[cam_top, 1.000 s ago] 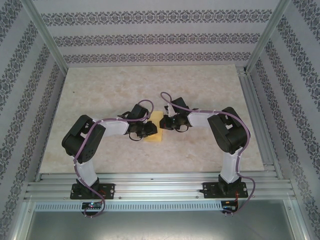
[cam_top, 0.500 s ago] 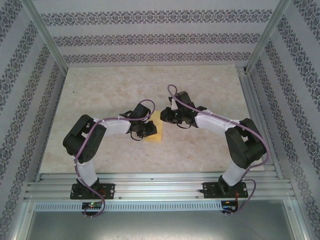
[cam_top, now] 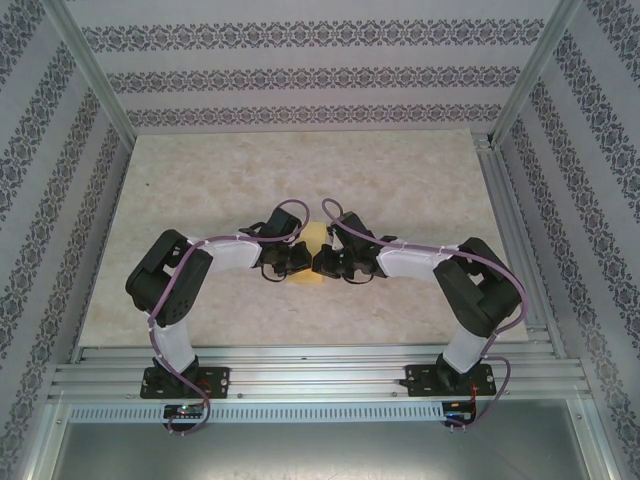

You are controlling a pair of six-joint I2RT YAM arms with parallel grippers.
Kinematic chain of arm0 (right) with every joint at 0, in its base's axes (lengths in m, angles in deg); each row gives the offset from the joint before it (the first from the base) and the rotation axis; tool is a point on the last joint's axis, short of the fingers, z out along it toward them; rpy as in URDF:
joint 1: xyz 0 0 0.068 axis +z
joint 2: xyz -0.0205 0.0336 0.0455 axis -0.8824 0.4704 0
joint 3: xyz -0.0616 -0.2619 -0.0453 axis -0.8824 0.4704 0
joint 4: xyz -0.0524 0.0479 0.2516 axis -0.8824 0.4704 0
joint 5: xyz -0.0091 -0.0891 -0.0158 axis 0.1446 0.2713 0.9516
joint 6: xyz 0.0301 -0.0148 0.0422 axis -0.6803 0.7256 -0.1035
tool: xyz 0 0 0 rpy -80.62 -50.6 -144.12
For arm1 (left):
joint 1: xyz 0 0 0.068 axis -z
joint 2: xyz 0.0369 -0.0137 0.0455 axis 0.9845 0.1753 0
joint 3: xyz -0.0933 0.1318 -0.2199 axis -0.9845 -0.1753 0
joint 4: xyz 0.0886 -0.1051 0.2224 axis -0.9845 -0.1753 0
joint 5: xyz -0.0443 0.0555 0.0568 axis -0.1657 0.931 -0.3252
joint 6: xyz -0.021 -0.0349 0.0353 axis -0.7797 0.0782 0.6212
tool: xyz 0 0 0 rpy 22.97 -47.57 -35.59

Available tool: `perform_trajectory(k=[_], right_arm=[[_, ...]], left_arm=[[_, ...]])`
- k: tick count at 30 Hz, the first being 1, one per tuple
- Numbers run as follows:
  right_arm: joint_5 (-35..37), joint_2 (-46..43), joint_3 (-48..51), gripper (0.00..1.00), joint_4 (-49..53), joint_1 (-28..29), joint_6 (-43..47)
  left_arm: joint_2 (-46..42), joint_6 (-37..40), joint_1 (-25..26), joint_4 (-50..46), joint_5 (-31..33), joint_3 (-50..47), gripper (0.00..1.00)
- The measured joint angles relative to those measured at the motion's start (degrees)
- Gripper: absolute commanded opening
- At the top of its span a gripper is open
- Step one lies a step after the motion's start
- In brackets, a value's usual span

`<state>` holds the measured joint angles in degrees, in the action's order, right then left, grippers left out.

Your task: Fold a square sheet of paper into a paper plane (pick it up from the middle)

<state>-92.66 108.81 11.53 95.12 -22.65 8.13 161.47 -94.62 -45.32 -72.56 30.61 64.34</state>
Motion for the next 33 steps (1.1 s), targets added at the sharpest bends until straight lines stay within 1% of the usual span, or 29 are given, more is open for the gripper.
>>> perform_trajectory(k=[10, 33], right_arm=[[0.46, 0.35, 2.47, 0.08, 0.33, 0.39, -0.57], [0.66, 1.22, 2.51, 0.10, 0.37, 0.37, -0.76]], left_arm=[[-0.20, -1.01, 0.04, 0.31, 0.13, -0.26, 0.15], [-0.55, -1.09, 0.09, 1.33, 0.26, -1.01, 0.15]])
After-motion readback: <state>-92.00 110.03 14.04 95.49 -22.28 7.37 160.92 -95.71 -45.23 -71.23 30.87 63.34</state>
